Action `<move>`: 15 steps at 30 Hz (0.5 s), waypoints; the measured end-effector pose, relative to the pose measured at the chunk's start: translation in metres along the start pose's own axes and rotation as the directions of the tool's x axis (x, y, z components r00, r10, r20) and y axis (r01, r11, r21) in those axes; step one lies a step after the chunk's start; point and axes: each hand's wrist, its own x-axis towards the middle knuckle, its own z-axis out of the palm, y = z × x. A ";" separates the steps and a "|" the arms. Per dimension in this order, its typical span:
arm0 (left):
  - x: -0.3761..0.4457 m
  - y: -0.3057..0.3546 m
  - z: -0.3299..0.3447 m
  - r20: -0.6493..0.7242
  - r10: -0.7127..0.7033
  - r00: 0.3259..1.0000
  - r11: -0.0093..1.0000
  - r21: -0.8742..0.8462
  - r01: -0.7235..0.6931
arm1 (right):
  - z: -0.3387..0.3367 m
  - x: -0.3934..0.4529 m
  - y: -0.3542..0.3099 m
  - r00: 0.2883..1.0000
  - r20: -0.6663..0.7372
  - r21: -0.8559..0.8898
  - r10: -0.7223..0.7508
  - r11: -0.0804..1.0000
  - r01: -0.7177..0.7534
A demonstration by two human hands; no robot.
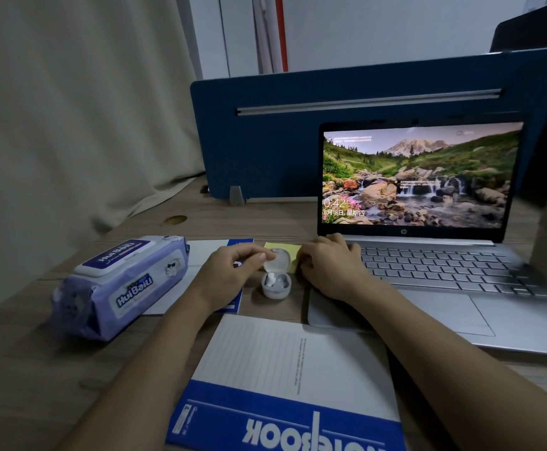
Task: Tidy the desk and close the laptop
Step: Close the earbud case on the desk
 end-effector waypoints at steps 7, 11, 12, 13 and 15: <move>-0.001 -0.003 -0.002 -0.047 -0.050 0.998 0.998 0.031 0.051 | 0.000 -0.004 -0.009 1.000 -0.008 0.096 -0.005 0.995 0.006; -0.002 -0.004 -0.002 -0.058 -0.065 0.996 0.997 0.030 0.067 | -0.004 -0.008 -0.013 0.997 -0.027 0.092 -0.069 0.993 0.071; -0.002 -0.004 -0.003 -0.062 -0.068 0.996 0.997 0.028 0.070 | -0.006 -0.010 -0.013 0.996 -0.044 0.117 -0.084 0.989 0.088; -0.002 -0.004 -0.002 -0.065 -0.070 0.995 0.997 0.028 0.072 | -0.008 -0.013 -0.012 0.992 -0.069 0.163 -0.102 0.980 0.112; -0.002 -0.005 -0.002 -0.067 -0.076 0.995 0.996 0.031 0.078 | -0.013 -0.017 -0.012 0.980 -0.135 0.272 -0.144 0.946 0.176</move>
